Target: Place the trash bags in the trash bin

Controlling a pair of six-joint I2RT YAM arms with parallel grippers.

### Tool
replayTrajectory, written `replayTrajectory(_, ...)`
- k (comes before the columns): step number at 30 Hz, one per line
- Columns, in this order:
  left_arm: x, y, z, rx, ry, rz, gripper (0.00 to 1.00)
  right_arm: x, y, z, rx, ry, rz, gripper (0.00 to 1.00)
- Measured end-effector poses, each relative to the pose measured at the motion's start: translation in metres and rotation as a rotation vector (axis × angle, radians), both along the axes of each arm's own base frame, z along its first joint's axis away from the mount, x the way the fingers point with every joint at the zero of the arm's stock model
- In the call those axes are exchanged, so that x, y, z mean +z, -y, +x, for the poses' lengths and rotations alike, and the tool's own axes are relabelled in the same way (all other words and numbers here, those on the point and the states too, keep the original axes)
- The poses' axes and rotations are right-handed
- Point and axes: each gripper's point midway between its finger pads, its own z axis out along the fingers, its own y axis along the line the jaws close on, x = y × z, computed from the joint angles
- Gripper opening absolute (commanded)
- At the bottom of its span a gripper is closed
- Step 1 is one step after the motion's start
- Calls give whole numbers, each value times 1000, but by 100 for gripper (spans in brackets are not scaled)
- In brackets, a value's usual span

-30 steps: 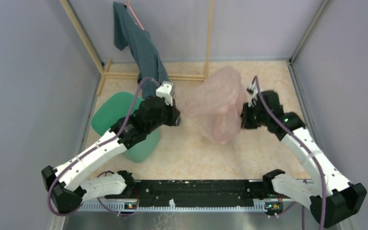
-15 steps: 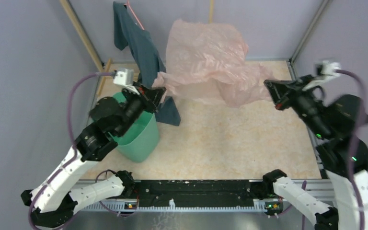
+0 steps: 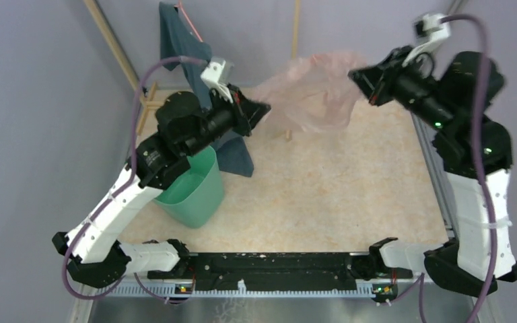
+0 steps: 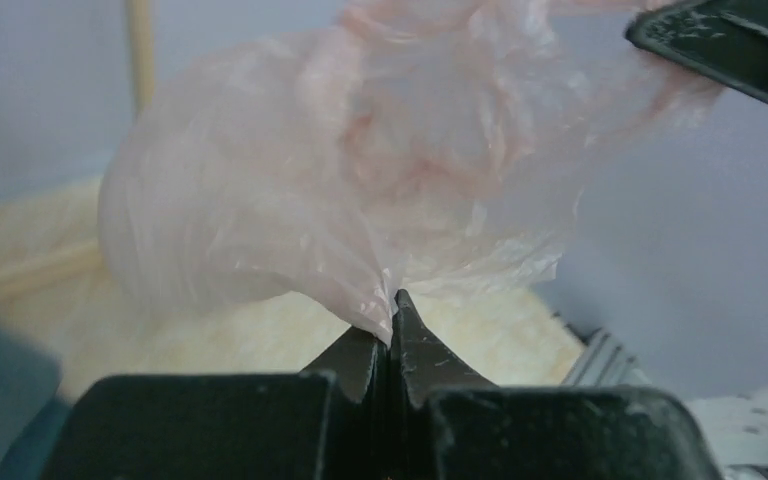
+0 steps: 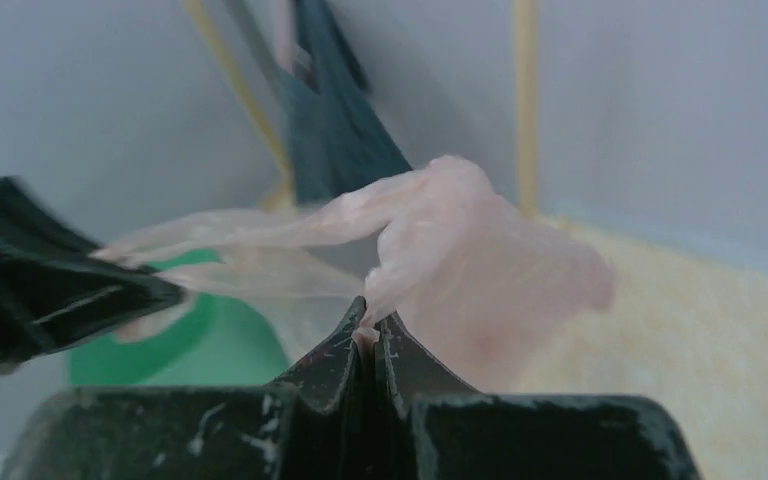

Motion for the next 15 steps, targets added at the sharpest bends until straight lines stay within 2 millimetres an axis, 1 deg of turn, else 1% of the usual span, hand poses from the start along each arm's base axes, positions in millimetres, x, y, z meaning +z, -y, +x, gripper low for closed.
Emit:
replayTrajectory(1, 31, 10, -6, -64, 51, -48, 0, 54, -12, -15, 93, 126, 86, 0)
replayTrajectory(2, 56, 14, -13, -114, 100, -93, 0, 78, -17, -27, 142, 186, 126, 0)
replayTrajectory(3, 82, 15, -27, -176, 163, -146, 0, 106, -22, -48, 215, 261, 177, 0)
replayTrajectory(4, 102, 12, -43, -228, 224, -196, 0, 129, -25, -73, 291, 336, 227, 0)
replayTrajectory(5, 116, 5, -57, -262, 272, -233, 0, 141, -26, -96, 350, 391, 261, 0)
replayTrajectory(6, 128, -8, -74, -284, 337, -283, 0, 149, -26, -121, 418, 448, 293, 0)
replayTrajectory(7, 132, -21, -89, -291, 379, -315, 0, 147, -25, -137, 454, 477, 308, 0)
replayTrajectory(8, 129, -33, -98, -281, 404, -338, 0, 142, -22, -153, 478, 509, 321, 0)
replayTrajectory(9, 125, -45, -104, -258, 417, -358, 0, 131, -17, -167, 484, 533, 333, 0)
replayTrajectory(10, 117, -59, -105, -208, 421, -378, 0, 115, -12, -172, 467, 530, 340, 0)
replayTrajectory(11, 107, -64, -100, -168, 404, -377, 0, 101, -10, -167, 435, 510, 343, 0)
replayTrajectory(12, 93, -65, -89, -118, 370, -363, 0, 79, -8, -152, 377, 460, 344, 0)
replayTrajectory(13, 73, -62, -75, -71, 320, -334, 0, 59, -7, -135, 329, 410, 339, 0)
replayTrajectory(14, 41, -54, -53, -11, 232, -273, 0, 22, -8, -104, 245, 319, 323, 0)
replayTrajectory(15, 4, -45, -33, 43, 135, -199, 0, -15, -9, -79, 181, 228, 298, 0)
